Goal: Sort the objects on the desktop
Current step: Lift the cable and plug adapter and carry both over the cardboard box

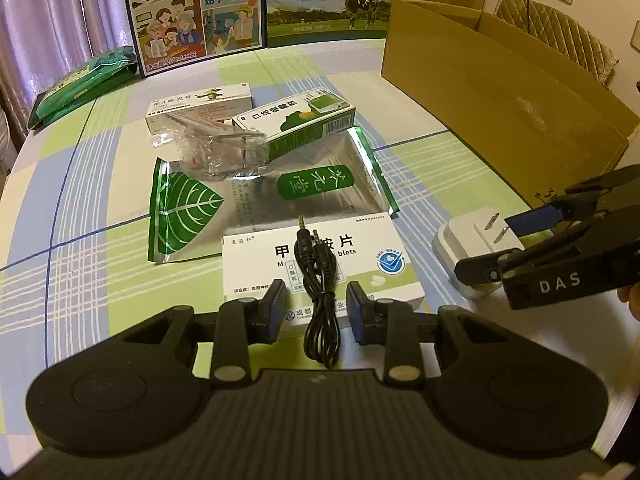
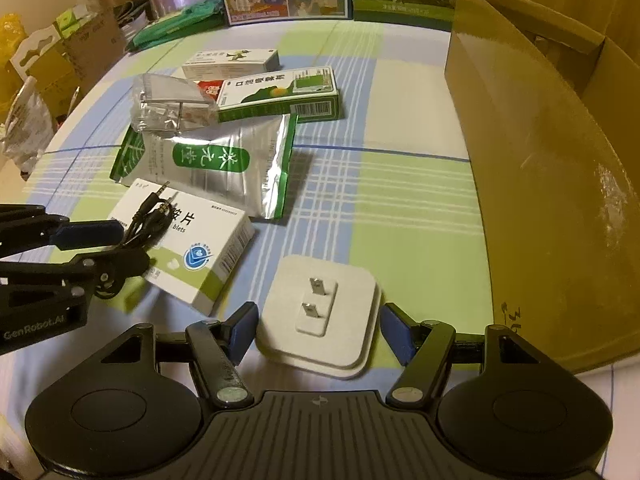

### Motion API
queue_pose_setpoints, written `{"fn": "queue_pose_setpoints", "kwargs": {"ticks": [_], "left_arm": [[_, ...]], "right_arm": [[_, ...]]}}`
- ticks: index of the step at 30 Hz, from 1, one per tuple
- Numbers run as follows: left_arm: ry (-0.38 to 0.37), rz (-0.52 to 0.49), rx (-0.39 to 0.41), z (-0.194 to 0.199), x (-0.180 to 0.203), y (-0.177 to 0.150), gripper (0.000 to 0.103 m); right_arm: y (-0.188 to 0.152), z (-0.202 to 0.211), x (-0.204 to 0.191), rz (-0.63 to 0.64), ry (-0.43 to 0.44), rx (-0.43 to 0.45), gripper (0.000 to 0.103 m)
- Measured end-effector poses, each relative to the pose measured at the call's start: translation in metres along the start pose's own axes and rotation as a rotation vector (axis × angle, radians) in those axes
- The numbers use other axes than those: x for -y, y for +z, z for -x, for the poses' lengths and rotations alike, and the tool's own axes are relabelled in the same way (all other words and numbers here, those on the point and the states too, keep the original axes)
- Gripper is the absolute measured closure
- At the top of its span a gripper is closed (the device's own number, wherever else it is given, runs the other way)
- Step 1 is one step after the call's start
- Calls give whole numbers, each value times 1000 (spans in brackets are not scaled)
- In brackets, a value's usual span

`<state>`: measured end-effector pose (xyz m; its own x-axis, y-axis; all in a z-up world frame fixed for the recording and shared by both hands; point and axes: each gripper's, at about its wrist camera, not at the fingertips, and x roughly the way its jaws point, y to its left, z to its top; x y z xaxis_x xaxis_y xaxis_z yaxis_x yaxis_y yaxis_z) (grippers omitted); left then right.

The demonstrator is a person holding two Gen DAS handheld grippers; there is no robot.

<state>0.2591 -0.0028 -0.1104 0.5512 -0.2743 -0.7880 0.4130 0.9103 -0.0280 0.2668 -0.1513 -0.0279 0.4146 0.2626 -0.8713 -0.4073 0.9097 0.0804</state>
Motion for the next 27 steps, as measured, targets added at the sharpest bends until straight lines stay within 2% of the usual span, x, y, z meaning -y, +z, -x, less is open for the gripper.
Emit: {"fn": "queue_pose_setpoints", "kwargs": {"ticks": [2,8,13,27], "left_arm": [[1,-5,-6,1,0,1,93],[-9,-7,-18,3,2,1,94],[-21,-15,-1,7,7,2,94],[-37,0,97,30,17,28,94]], "right_arm": [[0,-1,1,0,3,-3,37],[-1,-5,4,-24,14,-8,37],[-2,-4,1,-14,-20,10,40],[13,45,4,-56,-20,258,41]]}}
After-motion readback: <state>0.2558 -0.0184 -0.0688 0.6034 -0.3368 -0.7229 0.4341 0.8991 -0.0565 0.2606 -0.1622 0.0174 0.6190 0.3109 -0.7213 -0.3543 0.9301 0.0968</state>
